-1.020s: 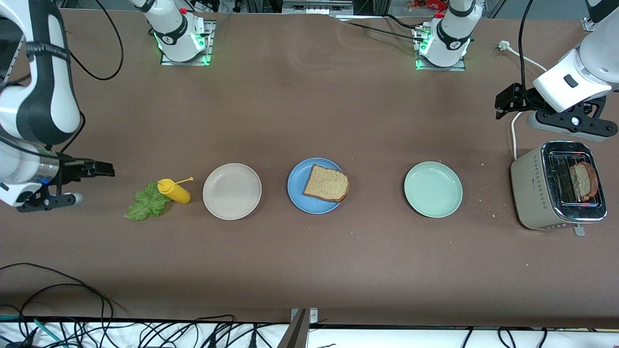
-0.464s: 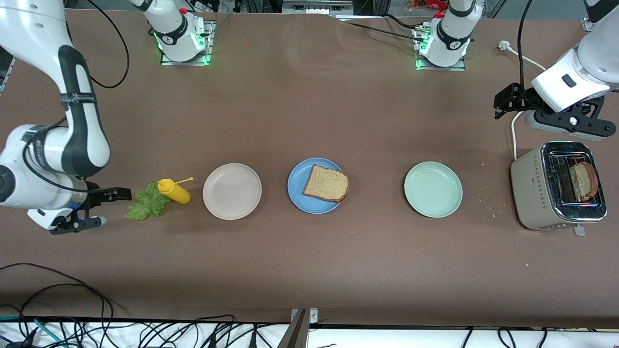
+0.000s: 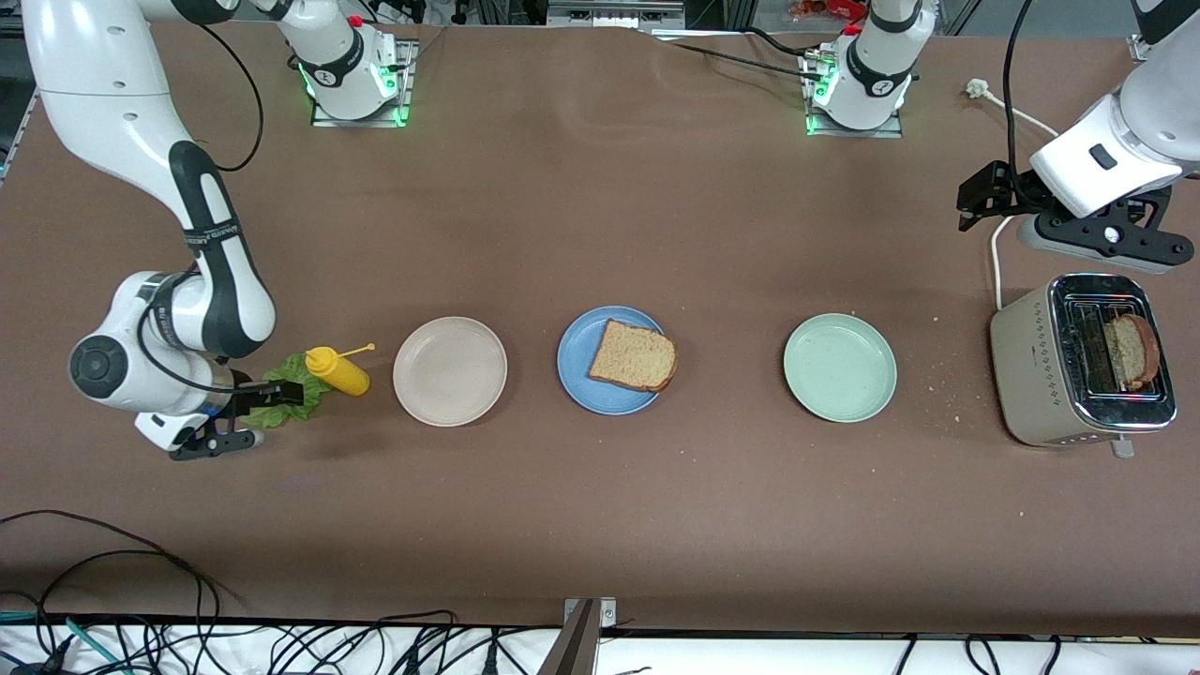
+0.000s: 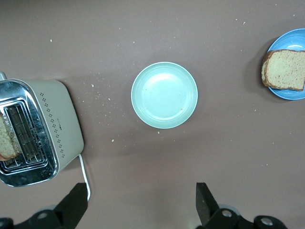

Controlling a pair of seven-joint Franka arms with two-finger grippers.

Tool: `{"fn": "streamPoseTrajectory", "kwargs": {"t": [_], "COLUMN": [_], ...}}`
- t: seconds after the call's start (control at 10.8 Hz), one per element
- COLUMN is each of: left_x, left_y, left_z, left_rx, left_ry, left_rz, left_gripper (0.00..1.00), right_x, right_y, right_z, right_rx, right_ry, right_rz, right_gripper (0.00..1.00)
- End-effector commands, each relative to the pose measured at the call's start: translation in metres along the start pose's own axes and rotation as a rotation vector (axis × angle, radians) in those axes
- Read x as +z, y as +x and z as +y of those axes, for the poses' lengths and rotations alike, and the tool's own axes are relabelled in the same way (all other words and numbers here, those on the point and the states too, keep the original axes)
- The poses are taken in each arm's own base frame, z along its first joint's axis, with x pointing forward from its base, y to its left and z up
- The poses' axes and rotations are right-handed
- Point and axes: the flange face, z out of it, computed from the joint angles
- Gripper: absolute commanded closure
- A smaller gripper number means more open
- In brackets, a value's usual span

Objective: Make sandwich in blue plate with both arms
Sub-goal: 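Reach the right gripper down to the green lettuce leaf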

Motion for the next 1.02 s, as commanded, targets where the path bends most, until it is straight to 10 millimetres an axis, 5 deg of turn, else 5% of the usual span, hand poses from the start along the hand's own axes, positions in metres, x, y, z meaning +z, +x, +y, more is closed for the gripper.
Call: {"fn": "streamPoseTrajectory", "kwargs": {"t": [0.0, 0.09, 0.19, 0.46, 0.93], "left_x": [-0.003, -0.002, -0.003, -0.002, -0.003], "left_y": [-0.002, -0.002, -0.002, -0.002, -0.002], "left_z": [0.0, 0.0, 0.001, 0.0, 0.0], "left_rx": [-0.004, 0.001, 0.001, 0.001, -0.002], "left_ry": [-0.018, -0.018, -0.018, -0.018, -0.018], "left_rz": [0.014, 0.013, 0.014, 0.013, 0.014], "left_gripper": [0.0, 0.0, 0.0, 0.0, 0.0], "right_x": [0.015, 0.018, 0.02, 0.018, -0.017], "right_y": [-0.01, -0.012, -0.012, -0.013, -0.012], "right_z": [-0.003, -0.003, -0.002, 0.003, 0.0], "right_rx": [-0.002, -0.002, -0.02, -0.217, -0.236], "right_ry": [0.015, 0.014, 0.015, 0.016, 0.02], "right_rz": [0.022, 0.024, 0.019, 0.021, 0.034], "right_gripper": [0.0, 0.0, 0.15, 1.0, 1.0]}}
